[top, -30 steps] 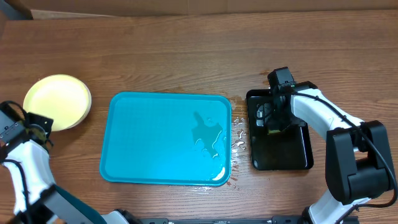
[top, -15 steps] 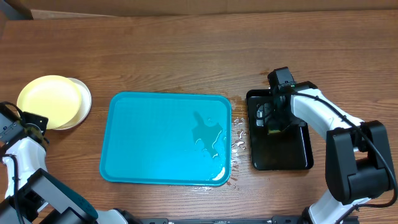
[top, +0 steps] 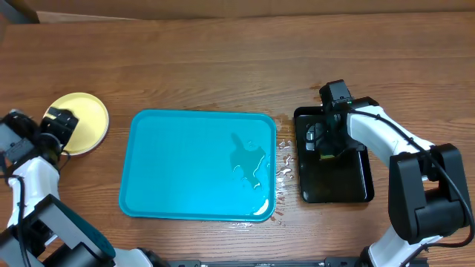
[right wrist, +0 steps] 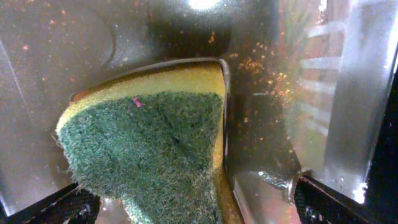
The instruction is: Clean dirty plates on tray and stack at the side
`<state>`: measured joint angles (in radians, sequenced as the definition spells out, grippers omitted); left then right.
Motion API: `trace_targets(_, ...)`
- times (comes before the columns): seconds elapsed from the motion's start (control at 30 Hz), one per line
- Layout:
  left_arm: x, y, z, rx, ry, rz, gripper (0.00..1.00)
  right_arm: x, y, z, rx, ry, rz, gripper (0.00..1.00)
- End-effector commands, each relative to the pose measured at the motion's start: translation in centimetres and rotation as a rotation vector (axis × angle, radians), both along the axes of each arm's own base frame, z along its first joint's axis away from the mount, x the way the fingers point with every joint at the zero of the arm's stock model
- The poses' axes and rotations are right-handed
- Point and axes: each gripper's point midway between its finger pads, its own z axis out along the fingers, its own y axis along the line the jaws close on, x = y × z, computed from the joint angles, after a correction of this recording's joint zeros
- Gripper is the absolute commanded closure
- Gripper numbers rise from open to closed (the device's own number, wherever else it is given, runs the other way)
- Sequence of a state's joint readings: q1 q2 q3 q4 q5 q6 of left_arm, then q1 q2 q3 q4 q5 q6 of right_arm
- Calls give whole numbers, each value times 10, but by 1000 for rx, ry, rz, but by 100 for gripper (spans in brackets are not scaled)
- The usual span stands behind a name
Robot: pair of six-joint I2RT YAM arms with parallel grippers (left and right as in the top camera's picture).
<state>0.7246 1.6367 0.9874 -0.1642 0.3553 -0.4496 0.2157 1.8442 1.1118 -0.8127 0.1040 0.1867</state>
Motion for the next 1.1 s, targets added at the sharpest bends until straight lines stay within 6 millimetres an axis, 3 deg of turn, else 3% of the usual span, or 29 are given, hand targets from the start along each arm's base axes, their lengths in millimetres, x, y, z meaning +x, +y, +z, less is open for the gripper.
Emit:
trace_targets(0.0,31,-61,31,-64,-114,-236,6,-2,-3,-3,-9,8,-8,0)
trace_targets(0.03,40,-89,32,-75,-109,-305,6,-2,-3,-3,-9,8,-8,0)
trace_targets(0.17,56,-140,30,-69,-91,-419,6,-2,-3,-3,-9,8,-8,0)
trace_targets(0.23,60,-154,28,-54,-78,-445,0,-2,-3,-3,-9,8,-8,0)
trace_targets(0.4,65,-182,25,-39,-56,-498,0,-2,-3,-3,-9,8,-8,0)
trace_targets(0.9,66,-189,25,-39,-56,-515,0,-2,-3,-1,-8,4,-8,0)
trace_targets(1.03,66,-189,25,-39,-56,-515,0,3,-2,15,3,-47,-8,0)
trace_targets(1.07,65,-189,25,-39,-56,-515,0,6,-1,27,11,-83,-9,0)
